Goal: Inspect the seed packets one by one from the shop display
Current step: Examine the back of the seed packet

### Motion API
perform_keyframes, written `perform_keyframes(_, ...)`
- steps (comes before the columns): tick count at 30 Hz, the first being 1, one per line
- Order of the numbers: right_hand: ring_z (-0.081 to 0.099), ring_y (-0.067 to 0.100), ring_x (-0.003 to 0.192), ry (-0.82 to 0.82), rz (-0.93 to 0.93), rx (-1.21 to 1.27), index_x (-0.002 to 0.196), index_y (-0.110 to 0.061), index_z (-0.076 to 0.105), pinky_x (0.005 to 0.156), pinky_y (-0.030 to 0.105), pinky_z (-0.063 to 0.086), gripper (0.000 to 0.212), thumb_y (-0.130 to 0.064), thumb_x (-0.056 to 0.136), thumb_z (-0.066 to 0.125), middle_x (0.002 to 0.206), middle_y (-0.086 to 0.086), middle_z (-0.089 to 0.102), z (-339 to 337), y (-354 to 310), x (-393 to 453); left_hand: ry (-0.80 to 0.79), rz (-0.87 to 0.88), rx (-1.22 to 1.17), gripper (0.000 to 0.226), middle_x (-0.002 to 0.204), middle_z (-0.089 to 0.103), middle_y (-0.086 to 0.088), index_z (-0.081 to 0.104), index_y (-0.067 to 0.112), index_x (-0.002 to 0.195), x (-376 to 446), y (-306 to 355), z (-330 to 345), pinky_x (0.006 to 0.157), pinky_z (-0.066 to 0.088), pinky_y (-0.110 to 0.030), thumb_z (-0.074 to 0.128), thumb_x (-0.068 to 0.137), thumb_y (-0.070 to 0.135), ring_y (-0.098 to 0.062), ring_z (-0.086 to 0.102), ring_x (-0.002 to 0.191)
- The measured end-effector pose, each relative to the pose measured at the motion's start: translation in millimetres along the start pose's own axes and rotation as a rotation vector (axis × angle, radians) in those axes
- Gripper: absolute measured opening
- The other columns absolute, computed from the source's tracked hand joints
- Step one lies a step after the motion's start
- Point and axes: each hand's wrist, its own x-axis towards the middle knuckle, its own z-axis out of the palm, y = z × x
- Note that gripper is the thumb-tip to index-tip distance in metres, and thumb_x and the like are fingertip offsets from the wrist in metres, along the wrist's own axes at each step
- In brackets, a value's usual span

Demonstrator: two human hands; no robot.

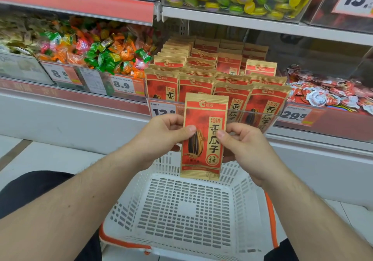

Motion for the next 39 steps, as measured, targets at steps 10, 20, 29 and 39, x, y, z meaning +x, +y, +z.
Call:
perform_keyframes(10,0.072,0.034,0.093,-0.174,0.061,-0.006,0.110,-0.008,0.065,0.085,0.052,0.055,0.018,-0.016,0.094,0.062,0.093,0.012,0.076,-10,-5,-2,-0.016,0.025,-0.133,0.007,0.083,0.076,-0.005,0.067,0.010,0.092,-4,4,1,0.061,0.062,-0.037,0.062,0.092,0.015,-0.020,0.072,0.075)
perform_keyframes(20,0.071,0.032,0.081,-0.302,0.090,0.065,0.120,-0.011,0.057,0.062,0.034,0.059,0.051,-0.023,0.072,0.071,0.094,0.022,0.074,-18,-5,-5,-0.185,-0.076,-0.206,0.044,0.101,0.074,-0.011,0.062,0.012,0.119,-10,3,1,0.057,0.061,-0.040,0.064,0.077,0.025,-0.025,0.072,0.083)
perform_keyframes(29,0.067,0.030,0.069,-0.324,0.068,-0.035,0.118,-0.014,0.055,0.058,0.032,0.057,0.053,0.000,0.072,0.077,0.084,0.026,0.070,-18,-4,-7,-0.126,-0.097,-0.128,0.029,0.111,0.073,-0.012,0.061,0.013,0.124,-10,-1,0,0.075,0.062,-0.049,0.060,0.095,0.014,-0.030,0.072,0.098)
perform_keyframes(39,0.072,0.025,0.065,-0.337,-0.021,-0.345,0.107,-0.025,0.055,0.066,0.045,0.059,0.035,-0.019,0.082,0.078,0.070,0.007,0.071,7,-1,-12,-0.119,-0.153,0.018,0.051,0.104,0.071,0.003,0.061,0.025,0.118,-12,-10,12,0.087,0.058,-0.052,0.085,0.073,0.028,-0.020,0.071,0.098)
